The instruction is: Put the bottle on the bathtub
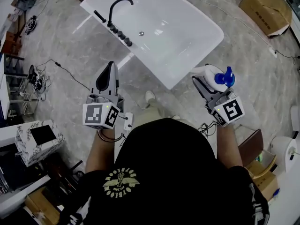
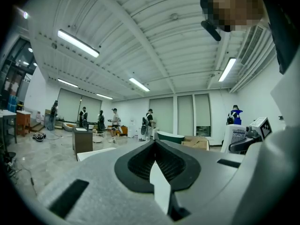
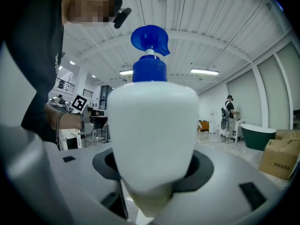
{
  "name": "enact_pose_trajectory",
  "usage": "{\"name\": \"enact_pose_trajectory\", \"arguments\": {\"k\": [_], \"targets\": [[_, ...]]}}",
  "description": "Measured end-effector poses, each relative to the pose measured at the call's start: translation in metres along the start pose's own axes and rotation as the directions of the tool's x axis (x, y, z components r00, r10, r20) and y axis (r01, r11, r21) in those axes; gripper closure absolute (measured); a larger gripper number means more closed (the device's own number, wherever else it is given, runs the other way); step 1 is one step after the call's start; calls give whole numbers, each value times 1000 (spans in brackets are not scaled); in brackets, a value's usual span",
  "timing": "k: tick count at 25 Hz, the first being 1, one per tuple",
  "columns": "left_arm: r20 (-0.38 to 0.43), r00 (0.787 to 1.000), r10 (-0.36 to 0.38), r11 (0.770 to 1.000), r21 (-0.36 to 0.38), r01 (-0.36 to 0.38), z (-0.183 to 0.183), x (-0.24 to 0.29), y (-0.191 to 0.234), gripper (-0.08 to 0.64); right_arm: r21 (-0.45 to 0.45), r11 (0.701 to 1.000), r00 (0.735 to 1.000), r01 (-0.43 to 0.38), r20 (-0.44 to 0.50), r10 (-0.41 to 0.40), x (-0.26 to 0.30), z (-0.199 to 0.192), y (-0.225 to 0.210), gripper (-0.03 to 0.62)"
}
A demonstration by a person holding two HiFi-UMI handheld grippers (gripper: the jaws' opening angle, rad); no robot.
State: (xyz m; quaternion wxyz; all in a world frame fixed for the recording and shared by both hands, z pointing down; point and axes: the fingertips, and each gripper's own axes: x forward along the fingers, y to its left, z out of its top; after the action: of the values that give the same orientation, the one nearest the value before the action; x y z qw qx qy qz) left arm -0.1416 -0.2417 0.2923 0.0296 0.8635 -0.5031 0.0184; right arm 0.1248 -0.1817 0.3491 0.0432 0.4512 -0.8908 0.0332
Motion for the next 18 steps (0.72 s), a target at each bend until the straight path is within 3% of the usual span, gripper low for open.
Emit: {"name": "enact_pose_trajectory", "arguments": {"k": [9,18], "targets": [[-59,998,-27,1000,2,27,-26,25,33,552,-8,999,998,32,-57,-33,50,-42,-3,328],[-124,992,11,1000,-5,-12,-59,6,48,552,-7,1000,992,-24,-124,23,85,-99,13,328]]}}
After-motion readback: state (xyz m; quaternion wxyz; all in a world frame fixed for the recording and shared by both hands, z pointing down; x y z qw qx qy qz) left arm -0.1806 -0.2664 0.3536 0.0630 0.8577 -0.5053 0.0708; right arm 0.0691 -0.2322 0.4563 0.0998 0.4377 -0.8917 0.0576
